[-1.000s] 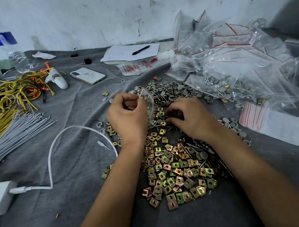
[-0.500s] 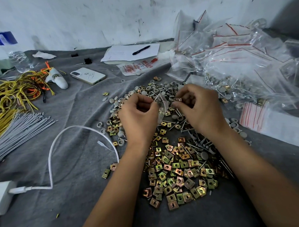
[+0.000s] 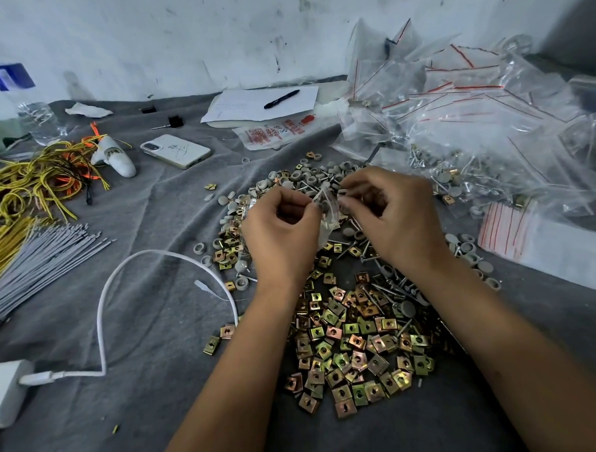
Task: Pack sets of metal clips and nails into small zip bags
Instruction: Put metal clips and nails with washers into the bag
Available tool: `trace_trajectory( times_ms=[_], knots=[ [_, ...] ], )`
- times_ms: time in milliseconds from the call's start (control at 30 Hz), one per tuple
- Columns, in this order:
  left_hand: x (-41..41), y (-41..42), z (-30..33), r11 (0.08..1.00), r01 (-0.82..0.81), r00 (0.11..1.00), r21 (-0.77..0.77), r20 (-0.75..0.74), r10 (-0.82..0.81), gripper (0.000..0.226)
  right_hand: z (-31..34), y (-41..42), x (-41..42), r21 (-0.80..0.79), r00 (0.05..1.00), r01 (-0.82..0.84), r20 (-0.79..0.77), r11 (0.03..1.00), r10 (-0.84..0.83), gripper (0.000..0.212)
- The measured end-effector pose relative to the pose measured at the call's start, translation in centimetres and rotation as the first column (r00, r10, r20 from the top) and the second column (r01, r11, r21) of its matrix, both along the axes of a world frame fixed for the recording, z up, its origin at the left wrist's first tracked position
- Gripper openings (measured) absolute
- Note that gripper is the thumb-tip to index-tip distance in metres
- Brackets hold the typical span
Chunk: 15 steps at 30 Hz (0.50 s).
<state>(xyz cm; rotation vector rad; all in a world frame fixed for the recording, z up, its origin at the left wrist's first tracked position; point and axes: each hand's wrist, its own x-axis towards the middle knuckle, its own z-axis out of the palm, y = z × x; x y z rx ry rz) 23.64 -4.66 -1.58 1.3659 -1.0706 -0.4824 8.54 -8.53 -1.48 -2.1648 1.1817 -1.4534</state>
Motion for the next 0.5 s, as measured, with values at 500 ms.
trace_trajectory(
  times_ms=[500],
  knots=[
    [0.6, -0.6, 0.0, 0.974, -0.217, 0.954, -0.07, -0.226, 0.197, 0.016, -0.7, -1.2, -0.2, 0.15, 0.801, 0.113, -0.598, 0.982, 0.0, 0.026]
  ],
)
